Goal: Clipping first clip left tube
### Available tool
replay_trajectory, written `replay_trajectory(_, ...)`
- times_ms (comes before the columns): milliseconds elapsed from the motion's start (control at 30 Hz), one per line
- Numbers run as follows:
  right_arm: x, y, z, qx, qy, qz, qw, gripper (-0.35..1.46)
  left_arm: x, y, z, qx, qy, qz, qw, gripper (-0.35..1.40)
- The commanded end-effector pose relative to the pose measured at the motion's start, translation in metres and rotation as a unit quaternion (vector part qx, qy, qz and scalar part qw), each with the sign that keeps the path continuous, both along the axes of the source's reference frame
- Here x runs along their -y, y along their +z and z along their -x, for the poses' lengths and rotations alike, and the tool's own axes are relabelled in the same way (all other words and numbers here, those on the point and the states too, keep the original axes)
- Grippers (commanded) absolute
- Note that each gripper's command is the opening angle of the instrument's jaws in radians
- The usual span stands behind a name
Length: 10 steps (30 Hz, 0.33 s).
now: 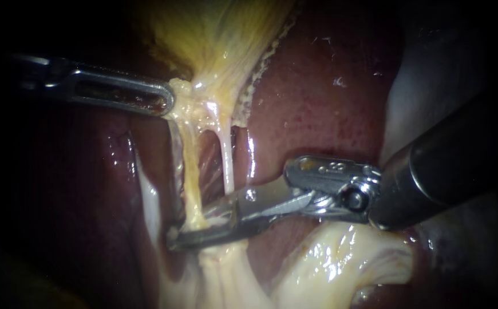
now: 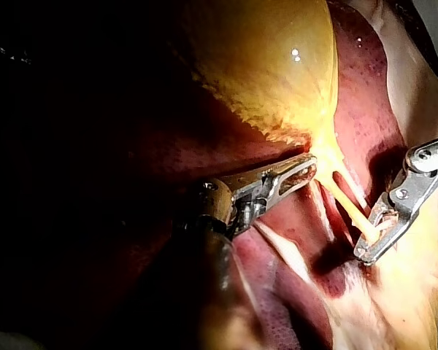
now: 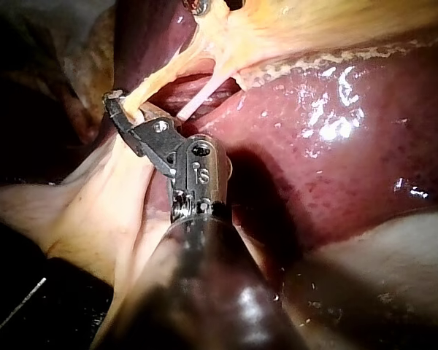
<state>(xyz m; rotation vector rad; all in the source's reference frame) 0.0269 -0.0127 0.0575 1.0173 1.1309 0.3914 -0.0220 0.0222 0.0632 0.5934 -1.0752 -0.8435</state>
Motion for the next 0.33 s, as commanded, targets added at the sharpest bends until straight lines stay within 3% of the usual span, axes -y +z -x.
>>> replay_trajectory(33, 0.0001, 0.0003, 0.0001, 0.0, 0.0, 0.001, 1.0, -0.35, 0.0, 0.0, 0.0, 0.0, 0.0, 0.0, 1.0, -0.35)
replay_trajectory(333, 0.0001, 0.0007, 0.0002, 0.0, 0.0, 0.002, 1.0, -0.35, 0.0, 0.0, 0.0, 0.0, 0.0, 0.0, 1.0, -0.35)
